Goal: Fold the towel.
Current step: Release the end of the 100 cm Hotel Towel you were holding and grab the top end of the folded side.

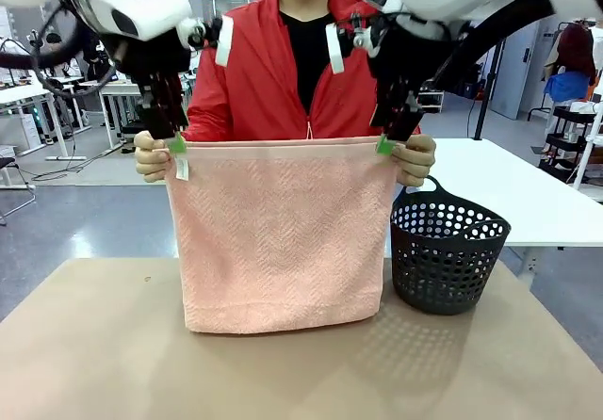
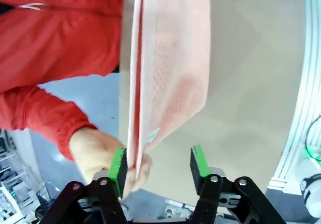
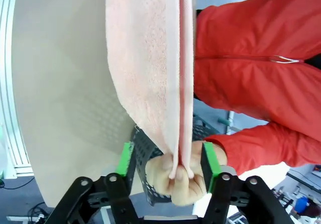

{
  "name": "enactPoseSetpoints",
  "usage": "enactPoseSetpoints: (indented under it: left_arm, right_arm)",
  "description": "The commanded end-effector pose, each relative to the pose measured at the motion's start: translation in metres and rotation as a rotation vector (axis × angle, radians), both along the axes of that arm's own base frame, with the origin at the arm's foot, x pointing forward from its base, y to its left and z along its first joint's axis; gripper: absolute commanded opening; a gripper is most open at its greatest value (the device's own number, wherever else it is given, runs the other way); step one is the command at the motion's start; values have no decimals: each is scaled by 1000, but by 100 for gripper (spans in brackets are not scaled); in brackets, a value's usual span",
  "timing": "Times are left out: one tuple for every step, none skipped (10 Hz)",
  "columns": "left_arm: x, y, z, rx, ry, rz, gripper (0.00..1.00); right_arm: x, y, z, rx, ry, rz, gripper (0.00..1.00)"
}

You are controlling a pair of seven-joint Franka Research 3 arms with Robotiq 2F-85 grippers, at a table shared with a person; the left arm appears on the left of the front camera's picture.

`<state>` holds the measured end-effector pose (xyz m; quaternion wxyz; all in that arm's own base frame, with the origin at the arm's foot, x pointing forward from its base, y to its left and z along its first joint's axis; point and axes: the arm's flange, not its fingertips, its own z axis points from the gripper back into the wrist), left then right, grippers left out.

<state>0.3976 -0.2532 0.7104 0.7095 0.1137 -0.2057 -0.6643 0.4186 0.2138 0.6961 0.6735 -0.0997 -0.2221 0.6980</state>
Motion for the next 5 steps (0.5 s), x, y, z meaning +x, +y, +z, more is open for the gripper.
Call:
enactPoseSetpoints:
  left_arm:
    - [-27, 7, 9, -26, -123, 30, 83]
    - [-41, 15, 14, -55, -150, 30, 93]
    - [-48, 21, 15, -70, -158, 31, 100]
    - [-49, 23, 17, -74, -162, 34, 100]
    - [-47, 21, 19, -70, -168, 33, 100]
  right_arm:
    - [-27, -6, 9, 19, -98, -19, 83]
    - [-41, -11, 14, 40, -124, -7, 92]
    - [-49, -12, 15, 46, -132, 4, 100]
    - [-48, -11, 14, 32, -134, 4, 100]
    - [-47, -9, 16, 30, -133, 4, 100]
